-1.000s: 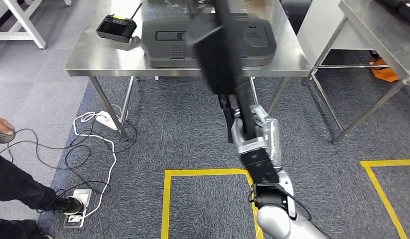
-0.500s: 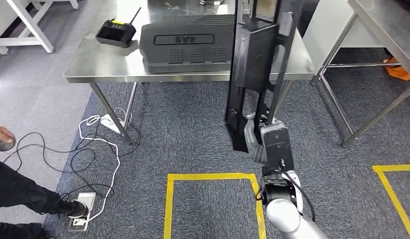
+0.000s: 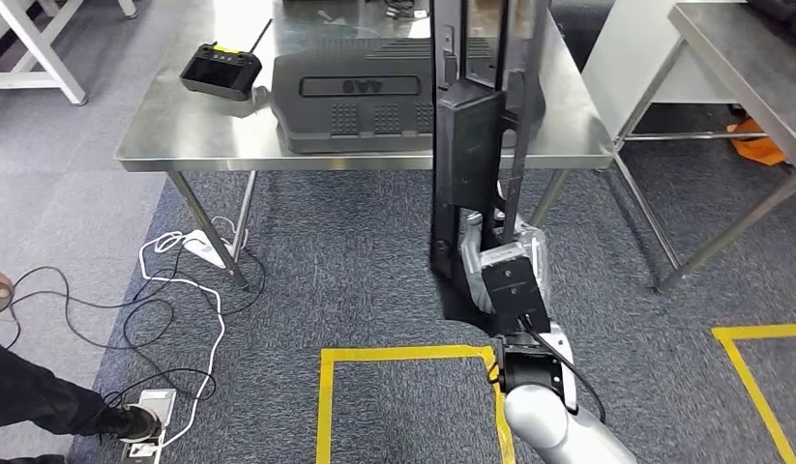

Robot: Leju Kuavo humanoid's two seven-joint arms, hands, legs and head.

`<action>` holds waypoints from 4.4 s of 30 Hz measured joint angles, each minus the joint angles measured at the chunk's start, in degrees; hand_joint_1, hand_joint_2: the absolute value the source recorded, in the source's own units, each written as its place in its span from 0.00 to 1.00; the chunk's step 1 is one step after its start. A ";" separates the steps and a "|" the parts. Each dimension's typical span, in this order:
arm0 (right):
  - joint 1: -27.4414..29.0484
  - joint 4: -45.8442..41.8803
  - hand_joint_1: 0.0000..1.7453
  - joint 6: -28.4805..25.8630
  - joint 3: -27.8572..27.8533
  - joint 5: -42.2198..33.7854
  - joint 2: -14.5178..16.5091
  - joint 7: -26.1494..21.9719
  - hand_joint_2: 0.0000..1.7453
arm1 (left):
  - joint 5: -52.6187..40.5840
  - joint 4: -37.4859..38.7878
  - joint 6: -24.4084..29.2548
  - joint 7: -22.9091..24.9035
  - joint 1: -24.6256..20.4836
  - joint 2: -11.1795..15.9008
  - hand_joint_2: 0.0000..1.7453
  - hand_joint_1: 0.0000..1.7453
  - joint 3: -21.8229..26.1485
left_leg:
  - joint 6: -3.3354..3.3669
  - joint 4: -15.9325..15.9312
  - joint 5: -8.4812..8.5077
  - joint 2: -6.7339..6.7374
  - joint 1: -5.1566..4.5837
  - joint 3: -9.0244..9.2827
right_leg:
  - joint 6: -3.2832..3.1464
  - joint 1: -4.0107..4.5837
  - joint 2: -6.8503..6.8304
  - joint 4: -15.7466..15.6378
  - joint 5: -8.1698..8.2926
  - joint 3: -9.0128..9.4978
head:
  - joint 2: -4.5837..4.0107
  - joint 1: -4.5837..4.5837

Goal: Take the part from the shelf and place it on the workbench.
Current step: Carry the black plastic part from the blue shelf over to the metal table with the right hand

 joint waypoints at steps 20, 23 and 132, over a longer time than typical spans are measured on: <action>0.25 -0.32 1.00 0.00 -0.95 7.25 1.94 -1.86 1.00 | 1.15 -0.42 0.35 -0.67 0.14 0.04 1.00 0.00 -0.39 | -2.73 14.59 -5.81 -0.13 -0.18 -6.11 | -2.98 0.30 -0.08 -6.52 5.04 1.33 | 0.00 -0.67; -0.09 -0.32 1.00 0.00 -0.88 9.05 1.93 0.18 1.00 | 1.36 -0.42 0.36 -0.80 0.13 0.12 1.00 0.00 -0.39 | -1.60 3.99 0.28 -0.18 -0.65 -2.41 | -2.56 0.52 0.08 -6.52 3.90 2.70 | 0.00 -1.04; -21.99 3.77 1.00 2.62 12.06 24.13 -9.37 24.60 1.00 | -2.51 -0.54 -2.05 1.18 -1.40 1.57 1.00 0.00 -0.81 | -0.74 0.36 -0.95 -0.42 -0.50 0.65 | -0.89 0.33 -0.08 -5.92 7.52 -1.91 | 0.00 1.63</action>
